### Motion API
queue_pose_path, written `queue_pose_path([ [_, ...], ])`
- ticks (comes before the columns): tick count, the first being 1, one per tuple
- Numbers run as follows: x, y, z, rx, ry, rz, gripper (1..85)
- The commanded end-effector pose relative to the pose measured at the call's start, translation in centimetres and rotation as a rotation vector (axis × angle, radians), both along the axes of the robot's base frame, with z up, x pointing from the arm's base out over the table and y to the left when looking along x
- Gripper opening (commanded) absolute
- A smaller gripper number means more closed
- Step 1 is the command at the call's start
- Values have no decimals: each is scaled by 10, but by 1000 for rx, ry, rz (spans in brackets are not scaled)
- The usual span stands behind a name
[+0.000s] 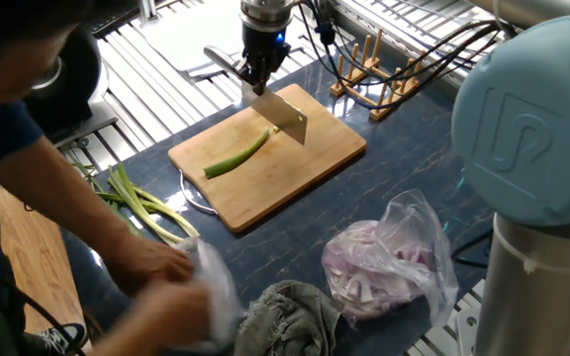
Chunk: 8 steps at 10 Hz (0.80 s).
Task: Chop the scallions
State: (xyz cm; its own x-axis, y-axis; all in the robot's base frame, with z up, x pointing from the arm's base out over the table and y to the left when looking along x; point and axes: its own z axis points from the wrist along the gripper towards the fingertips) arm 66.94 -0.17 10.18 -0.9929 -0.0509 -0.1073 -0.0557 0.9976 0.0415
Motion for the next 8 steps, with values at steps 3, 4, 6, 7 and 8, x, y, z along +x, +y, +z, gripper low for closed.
queue_pose_path([
  [3, -14, 3, 8, -9, 12, 9, 13],
  [4, -17, 4, 10, -8, 17, 11, 13],
  [6, -17, 7, 7, 4, 11, 32, 13],
  [7, -18, 10, 6, 11, 12, 43, 13],
  [8, -19, 12, 6, 12, 13, 58, 13],
])
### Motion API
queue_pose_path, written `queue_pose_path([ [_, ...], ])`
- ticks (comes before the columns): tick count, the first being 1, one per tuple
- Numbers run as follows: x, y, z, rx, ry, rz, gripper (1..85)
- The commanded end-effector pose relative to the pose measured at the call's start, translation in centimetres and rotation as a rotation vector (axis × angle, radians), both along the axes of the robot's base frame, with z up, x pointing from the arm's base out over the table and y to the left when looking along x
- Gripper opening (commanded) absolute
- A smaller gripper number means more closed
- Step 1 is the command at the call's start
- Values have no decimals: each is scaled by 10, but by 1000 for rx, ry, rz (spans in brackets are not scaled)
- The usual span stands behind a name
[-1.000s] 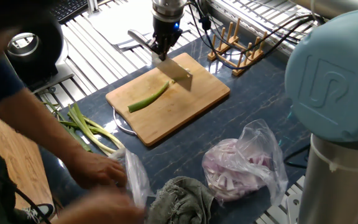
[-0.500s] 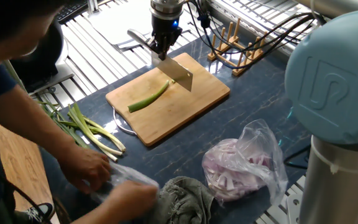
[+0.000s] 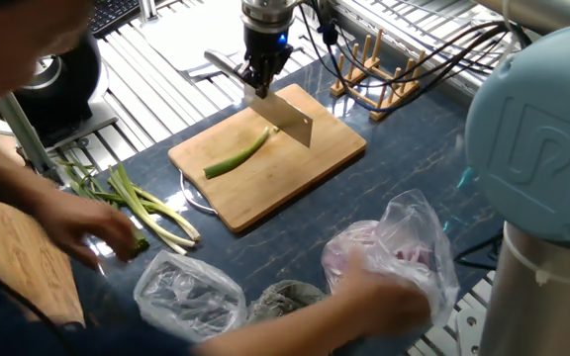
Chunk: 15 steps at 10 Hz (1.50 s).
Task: Chop the scallions
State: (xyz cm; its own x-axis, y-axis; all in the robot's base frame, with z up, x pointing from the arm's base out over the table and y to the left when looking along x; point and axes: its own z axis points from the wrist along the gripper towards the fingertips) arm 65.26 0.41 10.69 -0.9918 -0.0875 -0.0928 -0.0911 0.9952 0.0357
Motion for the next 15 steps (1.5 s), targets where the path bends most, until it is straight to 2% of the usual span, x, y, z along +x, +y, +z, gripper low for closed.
queue_pose_path([
  [1, -5, 8, -2, 17, 2, 33, 13],
  [5, -4, 9, -15, 4, -17, 38, 13],
  [15, 3, 9, -30, -3, -35, 22, 13],
])
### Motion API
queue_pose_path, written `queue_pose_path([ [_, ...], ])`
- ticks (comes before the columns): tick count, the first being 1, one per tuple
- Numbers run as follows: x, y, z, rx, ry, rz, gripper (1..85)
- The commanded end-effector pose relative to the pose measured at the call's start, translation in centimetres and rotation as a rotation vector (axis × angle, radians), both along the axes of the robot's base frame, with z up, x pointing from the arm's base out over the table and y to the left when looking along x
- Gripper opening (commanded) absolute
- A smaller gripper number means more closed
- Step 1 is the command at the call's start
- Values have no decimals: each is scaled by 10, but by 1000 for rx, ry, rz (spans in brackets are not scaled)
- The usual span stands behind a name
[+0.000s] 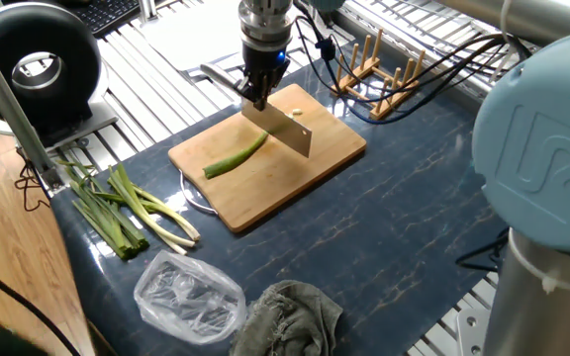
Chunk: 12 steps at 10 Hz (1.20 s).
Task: Chop the scallions
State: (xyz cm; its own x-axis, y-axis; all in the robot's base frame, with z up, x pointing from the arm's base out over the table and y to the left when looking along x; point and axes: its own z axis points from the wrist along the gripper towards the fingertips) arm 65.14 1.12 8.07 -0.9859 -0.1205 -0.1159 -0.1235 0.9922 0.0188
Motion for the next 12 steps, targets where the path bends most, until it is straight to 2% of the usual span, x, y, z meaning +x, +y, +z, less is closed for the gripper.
queue_pose_path([
  [1, 9, 3, -9, 12, -16, -13, 13],
  [4, 22, 11, -17, 15, -40, -30, 13],
  [5, 28, 12, -12, 9, -33, -36, 13],
  [6, 29, 15, -1, 4, -16, -45, 13],
  [8, 26, 16, 17, 16, 5, -44, 13],
  [12, 22, 19, 13, 20, 0, -55, 13],
])
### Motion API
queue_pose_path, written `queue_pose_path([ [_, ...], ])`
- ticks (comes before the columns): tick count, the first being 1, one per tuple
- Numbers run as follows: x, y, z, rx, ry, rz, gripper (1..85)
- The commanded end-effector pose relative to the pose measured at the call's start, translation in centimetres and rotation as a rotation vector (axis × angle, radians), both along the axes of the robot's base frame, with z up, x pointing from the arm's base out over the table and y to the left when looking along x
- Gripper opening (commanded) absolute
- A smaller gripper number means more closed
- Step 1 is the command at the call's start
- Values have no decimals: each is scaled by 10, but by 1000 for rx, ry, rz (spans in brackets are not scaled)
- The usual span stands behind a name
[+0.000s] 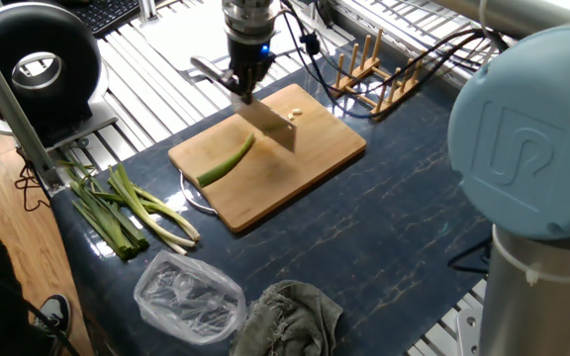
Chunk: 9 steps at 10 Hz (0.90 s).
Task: Chop the scallions
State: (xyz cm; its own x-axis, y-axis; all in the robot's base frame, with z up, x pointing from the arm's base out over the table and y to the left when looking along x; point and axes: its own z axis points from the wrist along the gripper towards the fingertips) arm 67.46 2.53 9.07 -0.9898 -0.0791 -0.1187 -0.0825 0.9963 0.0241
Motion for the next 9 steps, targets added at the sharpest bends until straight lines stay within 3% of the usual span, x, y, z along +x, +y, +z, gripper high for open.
queue_pose_path([
  [1, -2, 8, 2, 20, -4, -17, 13],
  [4, -15, 11, 6, 10, 4, -11, 13],
  [7, -34, 5, 16, -25, 33, 29, 13],
  [9, -40, -7, 17, -70, 45, 85, 13],
])
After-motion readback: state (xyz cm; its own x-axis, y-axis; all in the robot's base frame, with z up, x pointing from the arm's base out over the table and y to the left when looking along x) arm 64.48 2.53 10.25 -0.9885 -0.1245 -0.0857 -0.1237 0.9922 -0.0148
